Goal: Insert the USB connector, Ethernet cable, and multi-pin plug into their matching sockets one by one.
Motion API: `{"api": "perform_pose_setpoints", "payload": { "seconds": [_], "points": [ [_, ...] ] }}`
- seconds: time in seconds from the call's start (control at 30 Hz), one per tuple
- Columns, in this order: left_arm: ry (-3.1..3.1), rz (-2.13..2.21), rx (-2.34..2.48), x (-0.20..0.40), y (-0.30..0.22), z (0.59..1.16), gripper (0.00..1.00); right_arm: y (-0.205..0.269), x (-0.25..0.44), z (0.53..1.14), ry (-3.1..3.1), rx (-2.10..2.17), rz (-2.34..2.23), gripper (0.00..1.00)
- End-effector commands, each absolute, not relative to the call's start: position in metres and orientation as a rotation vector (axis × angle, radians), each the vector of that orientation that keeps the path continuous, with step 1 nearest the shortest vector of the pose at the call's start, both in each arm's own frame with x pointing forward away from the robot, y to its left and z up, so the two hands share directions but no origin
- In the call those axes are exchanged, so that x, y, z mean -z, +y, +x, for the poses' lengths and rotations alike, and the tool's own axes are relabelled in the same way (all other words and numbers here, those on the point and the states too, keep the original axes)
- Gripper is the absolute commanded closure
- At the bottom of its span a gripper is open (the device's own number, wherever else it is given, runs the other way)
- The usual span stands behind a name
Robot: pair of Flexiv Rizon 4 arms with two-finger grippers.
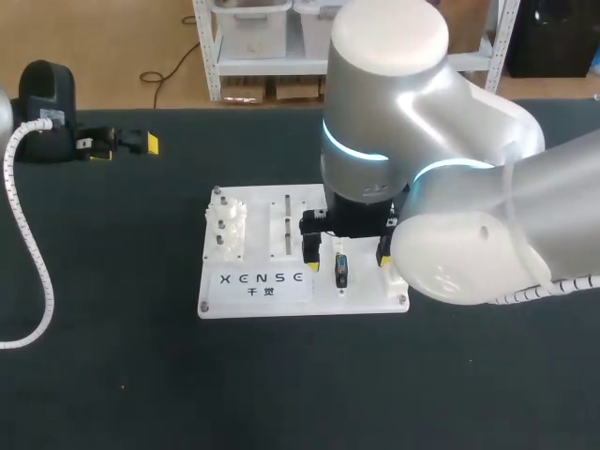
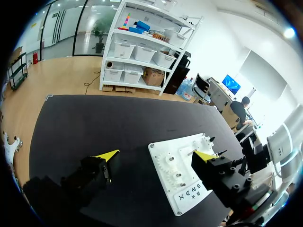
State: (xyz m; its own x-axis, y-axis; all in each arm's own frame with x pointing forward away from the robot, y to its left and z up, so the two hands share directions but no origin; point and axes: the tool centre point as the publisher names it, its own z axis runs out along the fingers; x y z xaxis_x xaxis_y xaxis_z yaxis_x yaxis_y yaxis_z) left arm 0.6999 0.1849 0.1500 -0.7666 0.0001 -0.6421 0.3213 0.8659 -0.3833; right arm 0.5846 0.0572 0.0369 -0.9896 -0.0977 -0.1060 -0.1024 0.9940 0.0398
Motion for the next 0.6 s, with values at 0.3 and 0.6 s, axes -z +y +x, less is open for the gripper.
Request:
{"api": "perform_pose_setpoints", "payload": {
  "seconds": [0.3, 0.6],
  "points": [
    [2.374, 0.231, 0.636, -0.150, 0.185, 0.700, 0.00, 0.060, -0.035, 0.583, 3.043, -0.025, -0.147, 0.00],
    [2.374, 0.231, 0.636, -0.150, 0.185, 0.700, 0.00, 0.059, -0.025, 0.588, 3.116, 0.061, -0.073, 0.00]
  ]
}}
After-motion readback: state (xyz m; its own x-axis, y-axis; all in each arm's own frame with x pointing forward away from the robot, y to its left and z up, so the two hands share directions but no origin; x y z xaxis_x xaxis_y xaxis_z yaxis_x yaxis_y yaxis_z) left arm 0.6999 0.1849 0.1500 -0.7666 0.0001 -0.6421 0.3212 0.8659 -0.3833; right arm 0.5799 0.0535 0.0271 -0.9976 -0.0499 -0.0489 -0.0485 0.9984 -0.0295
